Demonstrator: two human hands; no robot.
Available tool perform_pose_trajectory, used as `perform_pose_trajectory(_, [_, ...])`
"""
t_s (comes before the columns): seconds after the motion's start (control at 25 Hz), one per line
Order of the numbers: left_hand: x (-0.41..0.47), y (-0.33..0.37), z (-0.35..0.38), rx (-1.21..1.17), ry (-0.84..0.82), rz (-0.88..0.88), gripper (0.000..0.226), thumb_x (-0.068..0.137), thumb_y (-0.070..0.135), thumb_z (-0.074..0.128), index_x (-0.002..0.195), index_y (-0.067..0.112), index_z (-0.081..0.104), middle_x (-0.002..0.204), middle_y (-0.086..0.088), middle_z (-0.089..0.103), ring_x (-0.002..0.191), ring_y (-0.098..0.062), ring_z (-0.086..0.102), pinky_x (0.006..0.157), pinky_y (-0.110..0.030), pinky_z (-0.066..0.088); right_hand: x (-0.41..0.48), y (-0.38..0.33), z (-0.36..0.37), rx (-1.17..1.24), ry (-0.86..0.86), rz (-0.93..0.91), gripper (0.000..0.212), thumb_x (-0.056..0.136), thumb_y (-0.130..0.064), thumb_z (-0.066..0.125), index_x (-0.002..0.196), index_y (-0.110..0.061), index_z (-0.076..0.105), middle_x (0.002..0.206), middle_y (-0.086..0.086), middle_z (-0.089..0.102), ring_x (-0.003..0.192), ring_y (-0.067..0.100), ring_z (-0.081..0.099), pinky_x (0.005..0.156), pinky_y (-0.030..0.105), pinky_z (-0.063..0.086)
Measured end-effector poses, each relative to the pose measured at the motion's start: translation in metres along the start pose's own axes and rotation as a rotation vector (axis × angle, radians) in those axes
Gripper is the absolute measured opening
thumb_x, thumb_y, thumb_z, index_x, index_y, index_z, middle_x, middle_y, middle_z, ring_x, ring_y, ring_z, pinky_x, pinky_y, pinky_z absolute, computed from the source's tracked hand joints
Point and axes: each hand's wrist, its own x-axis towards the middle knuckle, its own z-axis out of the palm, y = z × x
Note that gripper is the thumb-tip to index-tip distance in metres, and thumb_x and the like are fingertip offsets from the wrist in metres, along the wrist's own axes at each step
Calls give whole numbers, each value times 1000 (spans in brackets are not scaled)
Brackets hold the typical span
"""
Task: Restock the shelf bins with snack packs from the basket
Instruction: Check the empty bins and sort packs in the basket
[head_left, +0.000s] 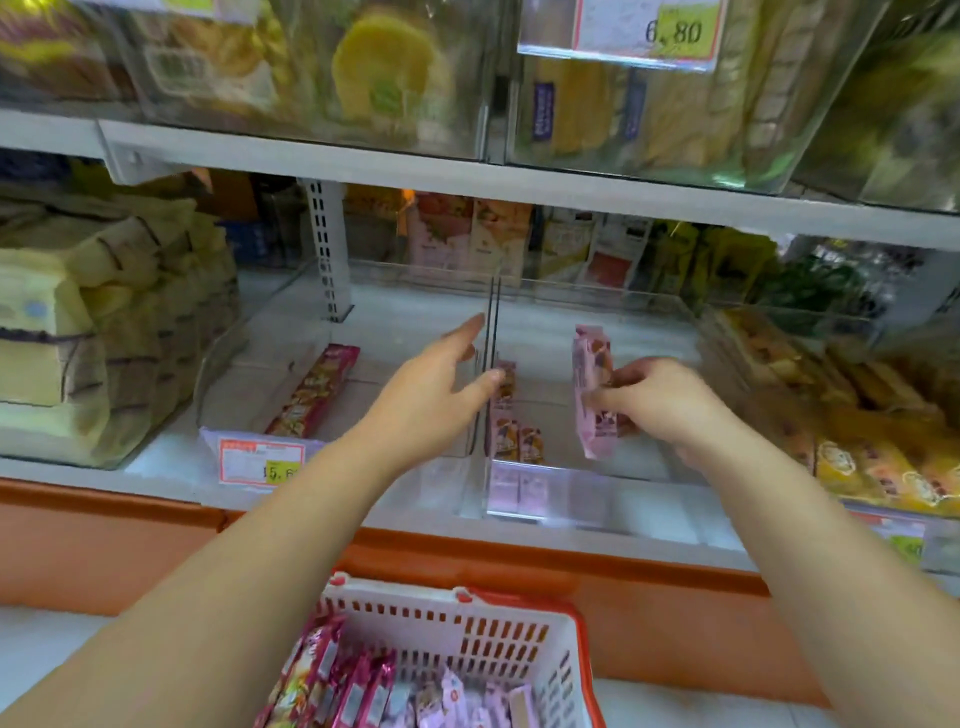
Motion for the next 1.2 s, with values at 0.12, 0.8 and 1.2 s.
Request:
perform_pose_trajectory(0.12, [4, -12, 13, -158, -41, -53, 55, 96, 36, 50, 147, 30, 31, 143, 15, 42, 129, 2, 38, 95, -7, 26, 23, 12, 19, -136, -254, 160, 23, 78, -6, 75, 96, 3, 64, 80, 18, 63, 63, 26, 62, 66, 41, 60])
perform_pose_trajectory(0.8, [-64, -35, 0, -380, 450, 56, 31, 91, 21, 58, 121, 23, 63, 114, 8, 66, 106, -5, 61, 91, -24, 50, -39, -10, 0, 227, 12, -226, 26, 90, -19, 62, 116, -15, 60, 80, 9, 68, 62, 18, 66, 63, 37, 58])
perform_pose_trajectory(1.2, [-248, -163, 82, -42, -101, -513, 34, 93, 21, 57, 126, 25, 60, 129, 5, 59, 107, -6, 55, 94, -19, 39, -147, 101, 185, 96, -743, 264, 15, 92, -14, 55, 106, -13, 61, 88, 6, 64, 71, 19, 61, 69, 33, 54])
